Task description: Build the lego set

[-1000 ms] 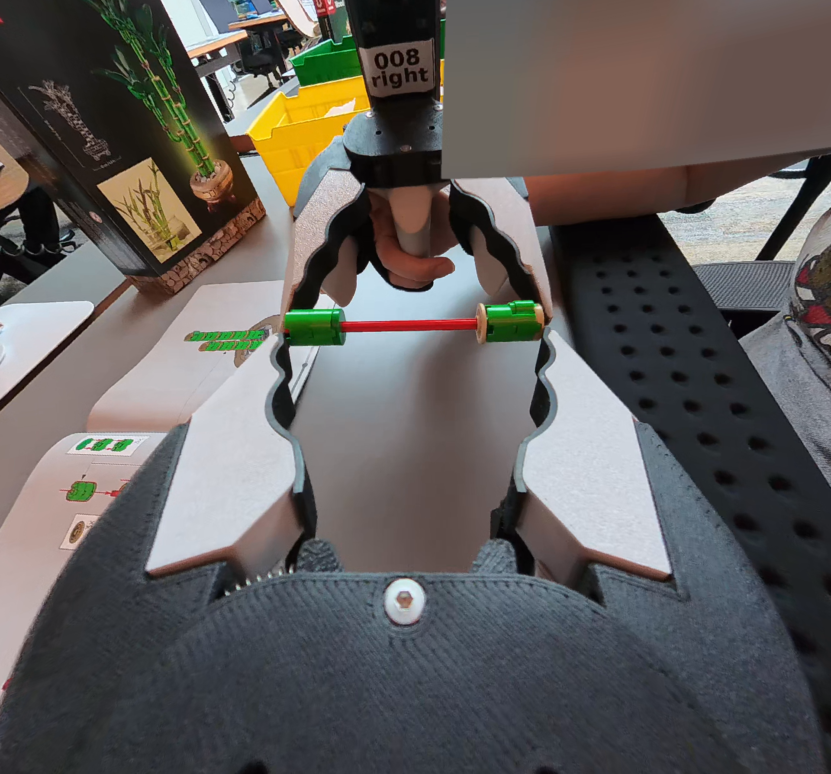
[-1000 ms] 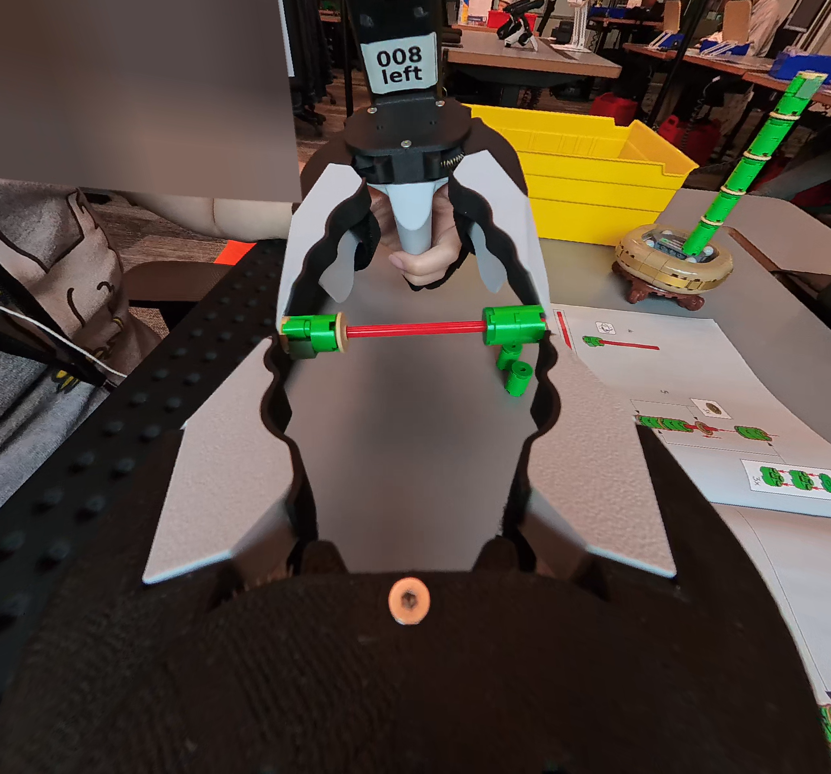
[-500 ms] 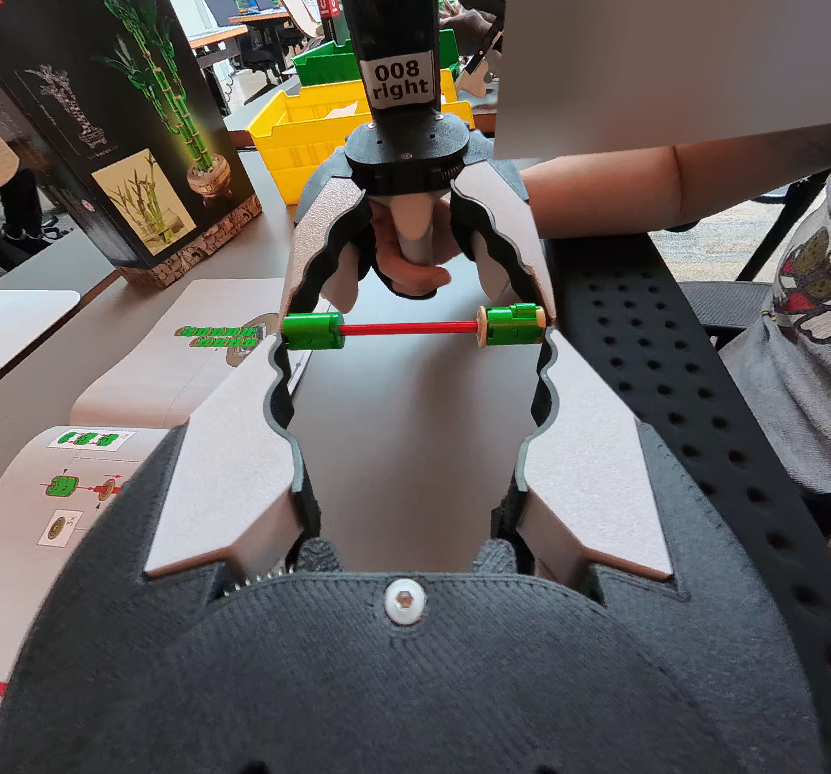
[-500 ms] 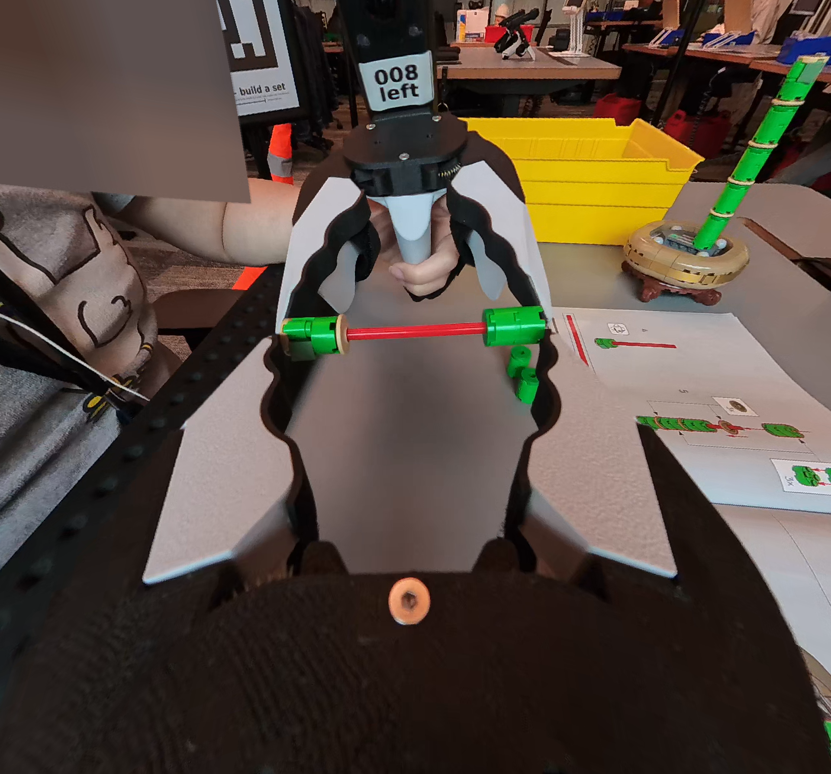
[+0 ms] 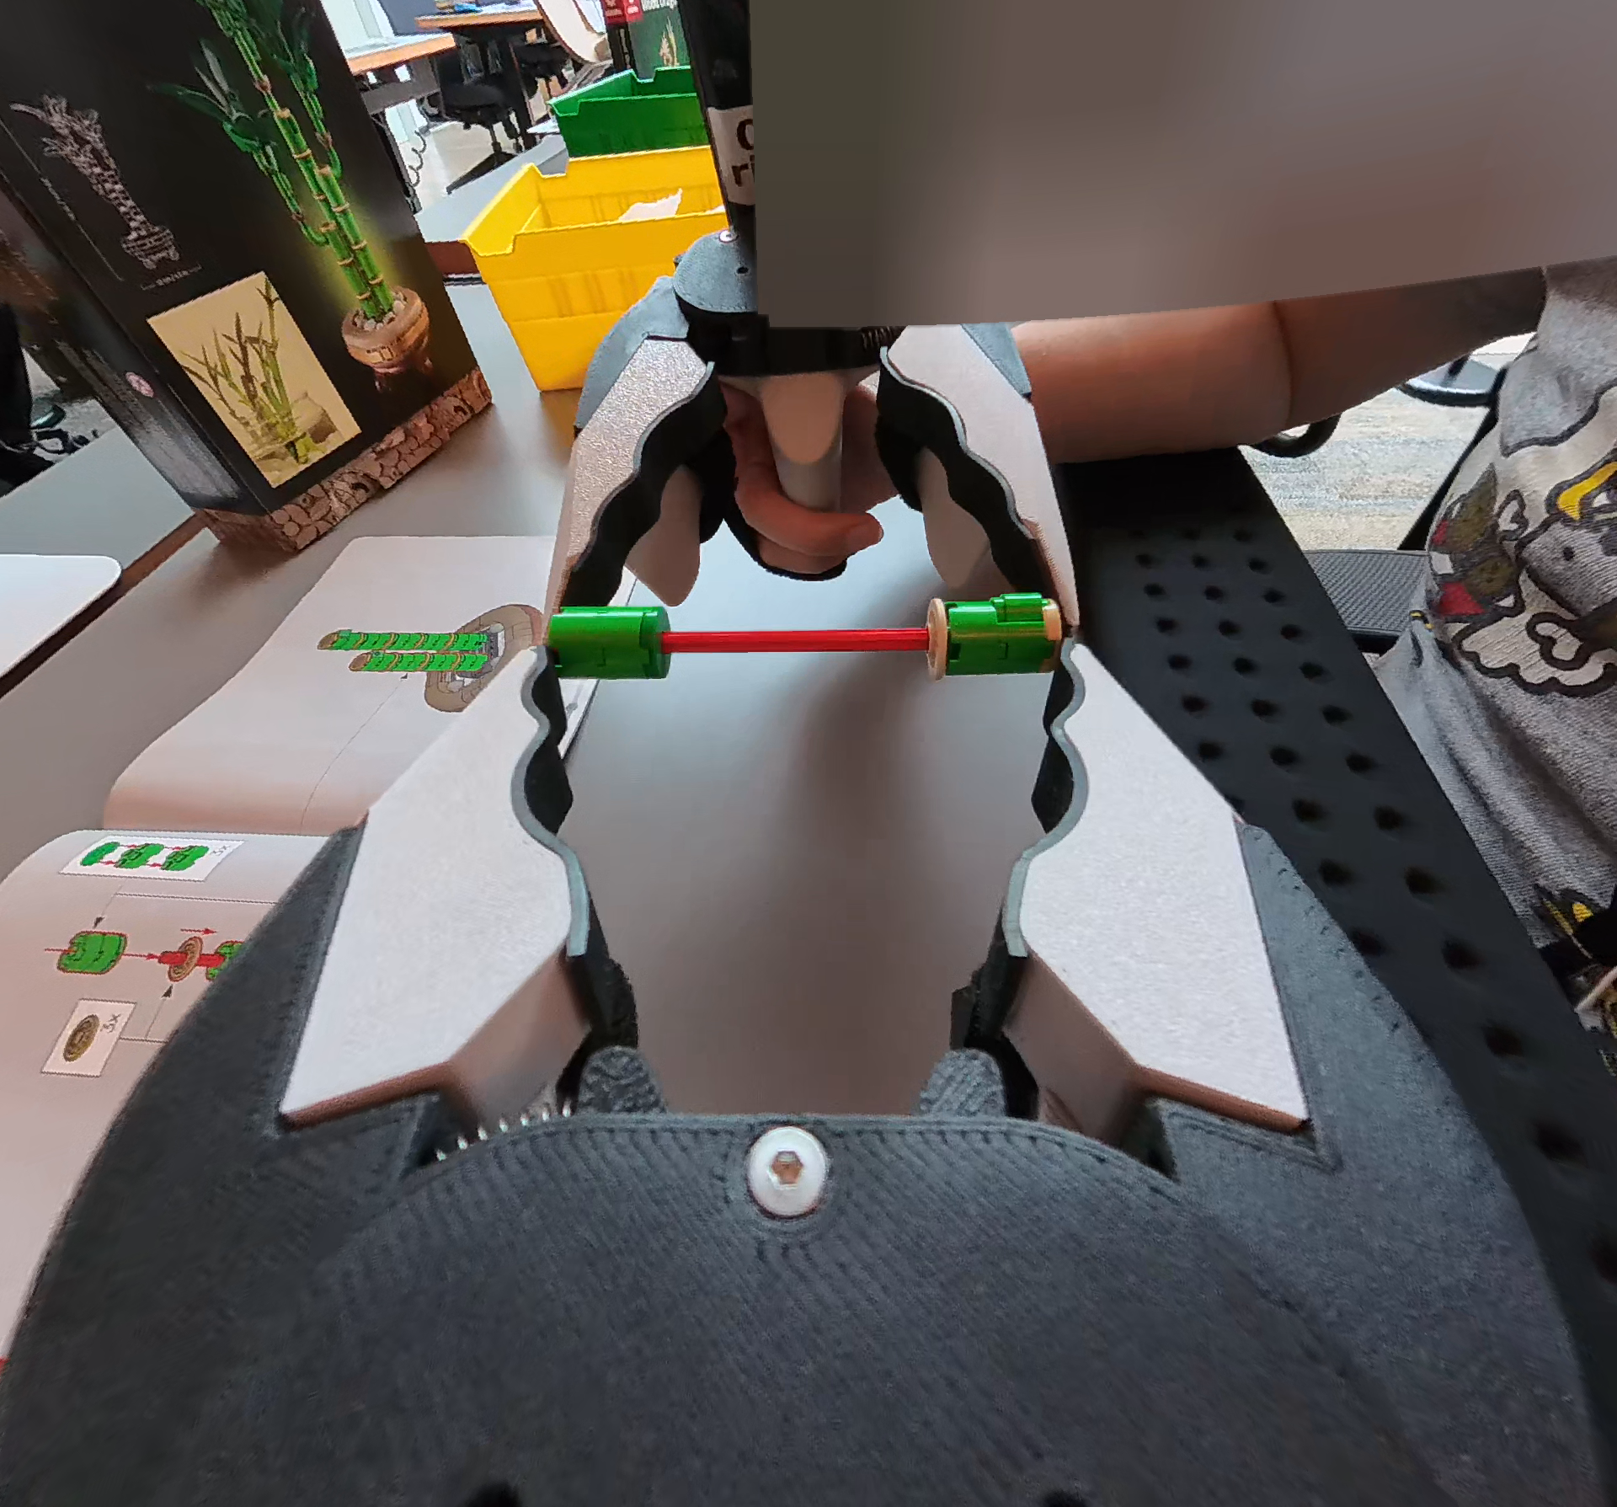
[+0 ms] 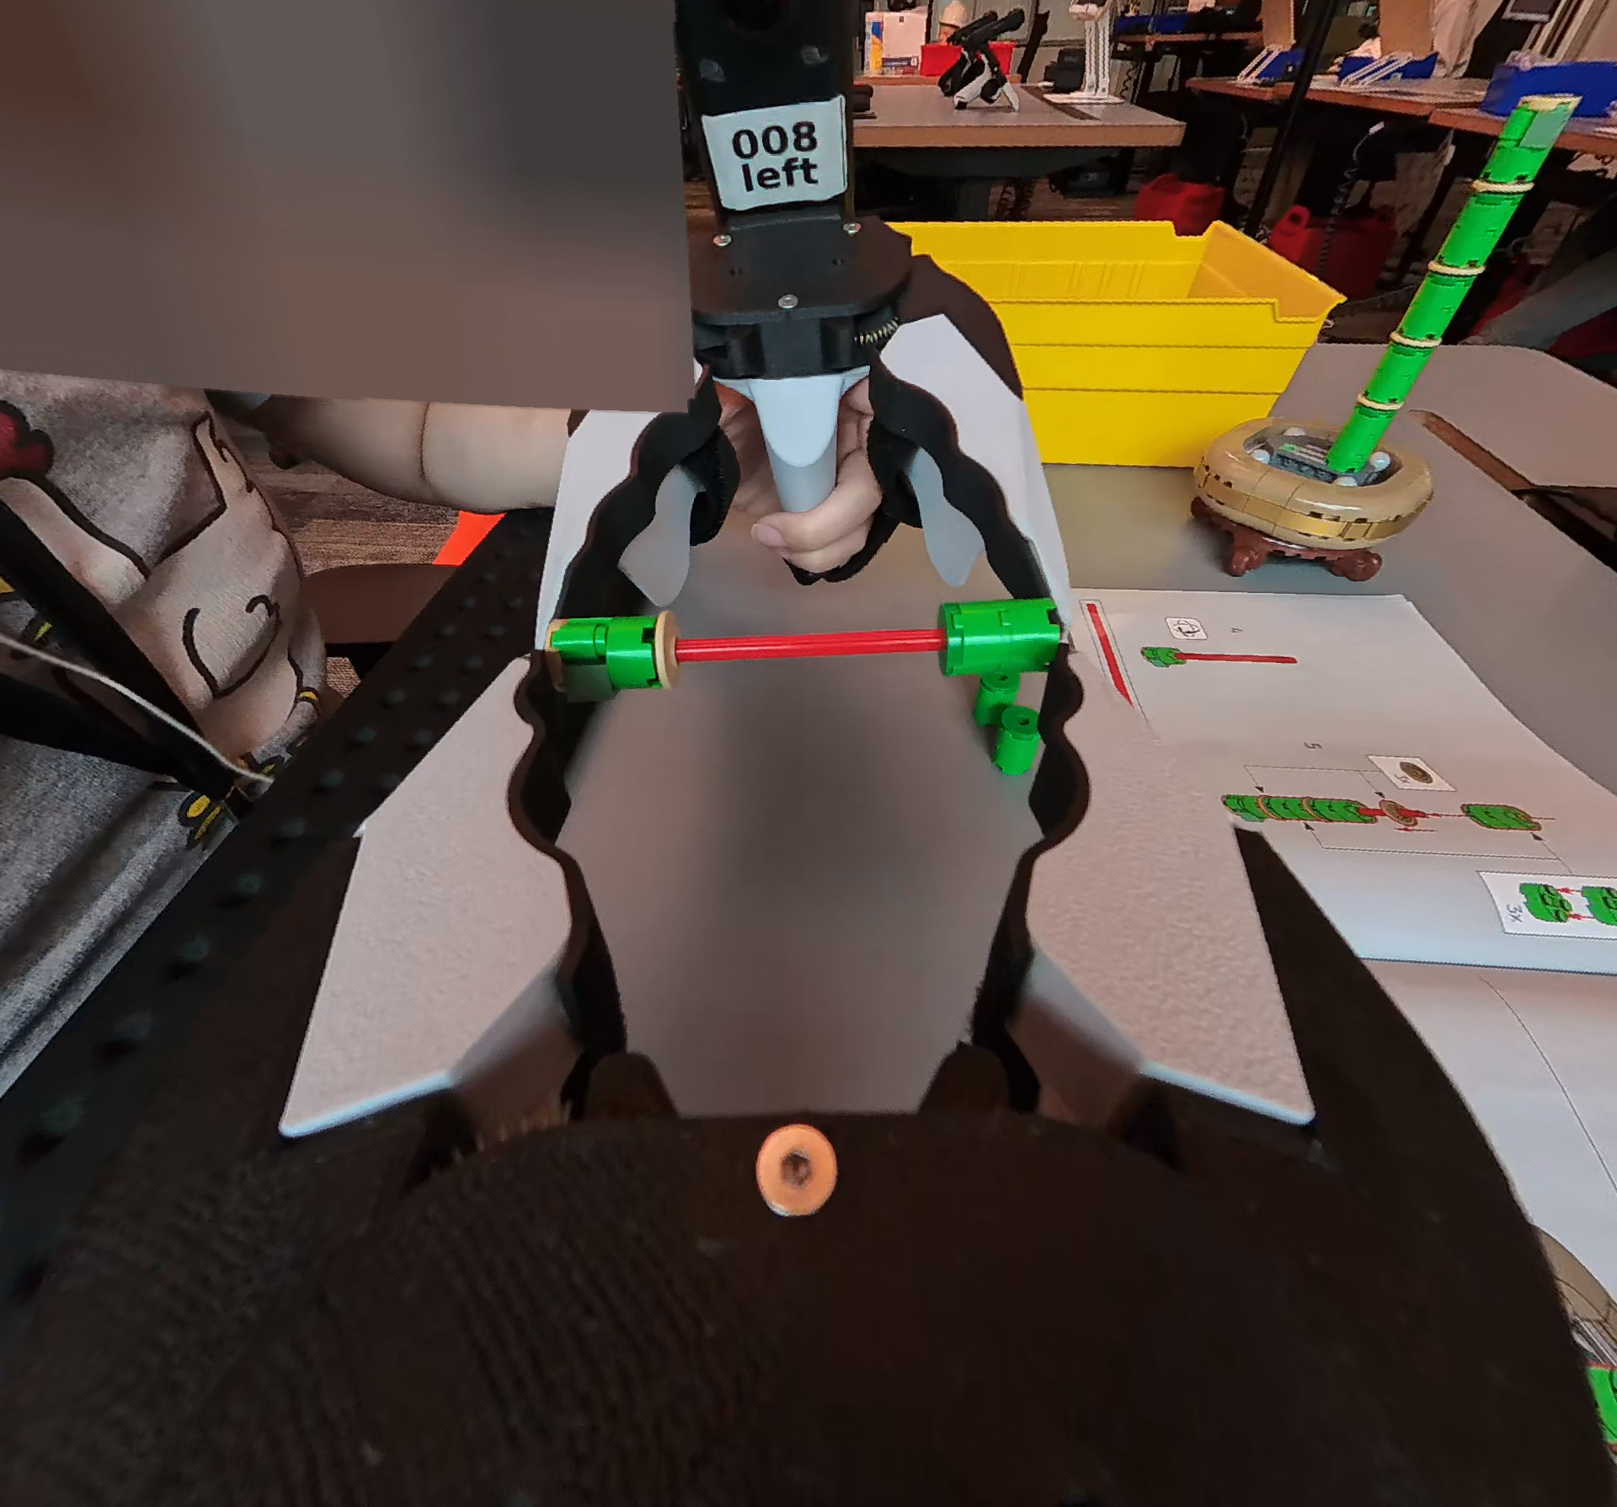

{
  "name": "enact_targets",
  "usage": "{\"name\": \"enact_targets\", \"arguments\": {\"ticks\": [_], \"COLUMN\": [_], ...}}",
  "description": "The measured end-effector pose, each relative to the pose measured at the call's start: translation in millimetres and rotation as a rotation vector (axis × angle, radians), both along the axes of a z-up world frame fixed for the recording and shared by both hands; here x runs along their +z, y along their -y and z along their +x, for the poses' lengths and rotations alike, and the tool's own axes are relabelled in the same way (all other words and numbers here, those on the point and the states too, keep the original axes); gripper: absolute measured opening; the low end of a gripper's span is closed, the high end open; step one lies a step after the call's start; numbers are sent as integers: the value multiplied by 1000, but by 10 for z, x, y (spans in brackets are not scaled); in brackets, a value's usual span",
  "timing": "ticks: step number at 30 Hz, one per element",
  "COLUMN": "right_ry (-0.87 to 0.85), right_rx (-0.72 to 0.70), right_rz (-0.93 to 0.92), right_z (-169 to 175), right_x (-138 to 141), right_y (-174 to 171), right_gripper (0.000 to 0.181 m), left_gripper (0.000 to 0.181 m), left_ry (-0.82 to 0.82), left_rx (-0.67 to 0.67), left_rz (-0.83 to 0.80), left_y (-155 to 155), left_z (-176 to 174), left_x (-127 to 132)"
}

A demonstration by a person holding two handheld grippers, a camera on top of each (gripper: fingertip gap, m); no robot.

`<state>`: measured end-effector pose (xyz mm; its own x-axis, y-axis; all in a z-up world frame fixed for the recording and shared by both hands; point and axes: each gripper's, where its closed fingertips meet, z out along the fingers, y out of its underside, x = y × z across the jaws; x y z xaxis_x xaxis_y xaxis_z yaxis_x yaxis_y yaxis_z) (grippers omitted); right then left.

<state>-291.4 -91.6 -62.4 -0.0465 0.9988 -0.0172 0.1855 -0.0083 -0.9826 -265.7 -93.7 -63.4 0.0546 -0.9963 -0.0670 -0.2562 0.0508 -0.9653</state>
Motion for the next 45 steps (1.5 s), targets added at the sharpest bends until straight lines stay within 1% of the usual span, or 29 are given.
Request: {"name": "enact_targets", "arguments": {"ticks": [5,9,15,17,21,30,35,39,45], "right_ry": [17,29,83,118,142,139,153,134,137], "right_rx": [-6,-11,-24,-39,-48,-48,-51,-45,-71], "right_rz": [25,74,274,330,394,390,392,378,414], "right_z": [-4,-3,38,40,46,43,46,49,60], "right_x": [-34,-25,8,-18,-7,51,22,45,43], "right_y": [1,26,112,115,129,165,153,162,119], "right_gripper": [109,109,111,110,110,108,108,109,109], "left_gripper": [109,109,109,109,109,109,109,109,109], "left_ry": [-22,-28,-39,-67,-83,-71,-95,-72,-94], "left_rx": [-3,-6,-2,5,16,9,16,11,36], "left_rz": [17,60,248,304,377,364,359,351,339], "left_y": [-1,21,107,114,124,155,139,145,110], "left_z": [-4,-4,35,34,36,31,28,32,20], "left_x": [-38,-25,16,0,7,63,31,55,21]}}
